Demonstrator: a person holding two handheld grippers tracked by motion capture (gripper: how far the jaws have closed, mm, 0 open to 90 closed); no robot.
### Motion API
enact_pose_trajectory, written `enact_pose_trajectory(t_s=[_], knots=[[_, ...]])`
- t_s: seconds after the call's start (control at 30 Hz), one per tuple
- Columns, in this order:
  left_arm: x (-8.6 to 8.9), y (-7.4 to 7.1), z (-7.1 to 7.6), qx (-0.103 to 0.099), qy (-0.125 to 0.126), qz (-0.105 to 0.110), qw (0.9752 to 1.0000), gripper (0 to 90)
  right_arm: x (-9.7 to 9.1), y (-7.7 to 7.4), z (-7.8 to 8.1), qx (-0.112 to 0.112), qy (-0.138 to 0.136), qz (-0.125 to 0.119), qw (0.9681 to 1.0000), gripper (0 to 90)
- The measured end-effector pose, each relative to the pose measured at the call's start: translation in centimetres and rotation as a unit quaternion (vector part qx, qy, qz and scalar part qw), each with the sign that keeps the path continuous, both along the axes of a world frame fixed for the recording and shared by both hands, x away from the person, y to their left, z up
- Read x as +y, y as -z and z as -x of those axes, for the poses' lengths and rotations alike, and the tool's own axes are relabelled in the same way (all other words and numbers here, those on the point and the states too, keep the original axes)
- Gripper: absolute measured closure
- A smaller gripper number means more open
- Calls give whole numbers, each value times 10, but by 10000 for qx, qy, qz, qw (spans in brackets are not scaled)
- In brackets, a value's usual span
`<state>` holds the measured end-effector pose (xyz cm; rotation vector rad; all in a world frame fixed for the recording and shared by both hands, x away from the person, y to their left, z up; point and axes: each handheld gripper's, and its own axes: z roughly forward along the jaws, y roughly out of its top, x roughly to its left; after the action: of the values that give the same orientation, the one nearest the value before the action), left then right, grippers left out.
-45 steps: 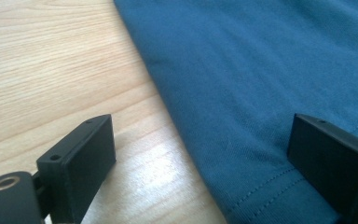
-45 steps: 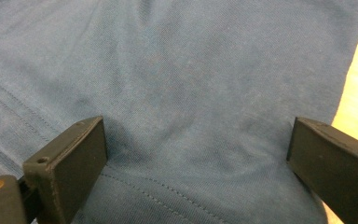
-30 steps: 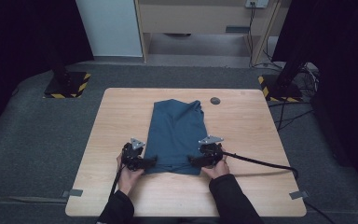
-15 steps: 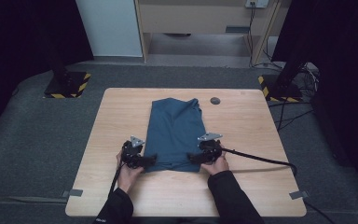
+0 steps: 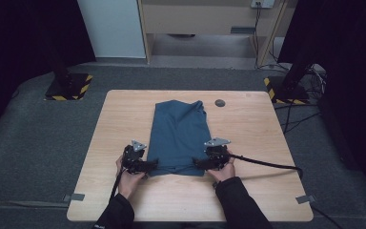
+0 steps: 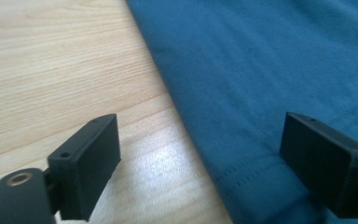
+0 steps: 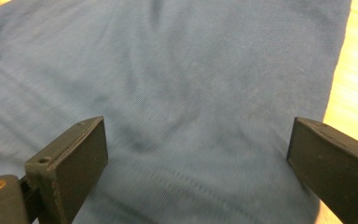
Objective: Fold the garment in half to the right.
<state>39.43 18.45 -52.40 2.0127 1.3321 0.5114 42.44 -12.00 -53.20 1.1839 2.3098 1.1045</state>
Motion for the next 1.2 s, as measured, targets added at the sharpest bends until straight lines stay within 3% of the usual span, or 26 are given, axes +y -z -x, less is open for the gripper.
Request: enact_pose_trajectory(t_s=[0.1,0.2,0.33,0.57,0.7,1.2], knots=[[-2,-6,7,-48,43,16,10000,161,-4,-4,10,-114,-58,72,9999,54],[-3,-11,12,-117,120,172,9997,170,-9,-10,15,-33,-119,3,9999,42],[-6,-17,21,-227,207,272,9992,161,-18,-18,22,-99,-67,-165,9998,45],[-9,-24,32,-258,352,247,9987,147,-23,-25,31,-57,-163,-388,9991,51],[-9,-27,37,-281,399,163,9987,139,-26,-27,35,-98,-176,-333,9992,42],[-8,-26,44,-301,539,273,9977,123,-31,-34,48,-191,-272,-265,9991,28]])
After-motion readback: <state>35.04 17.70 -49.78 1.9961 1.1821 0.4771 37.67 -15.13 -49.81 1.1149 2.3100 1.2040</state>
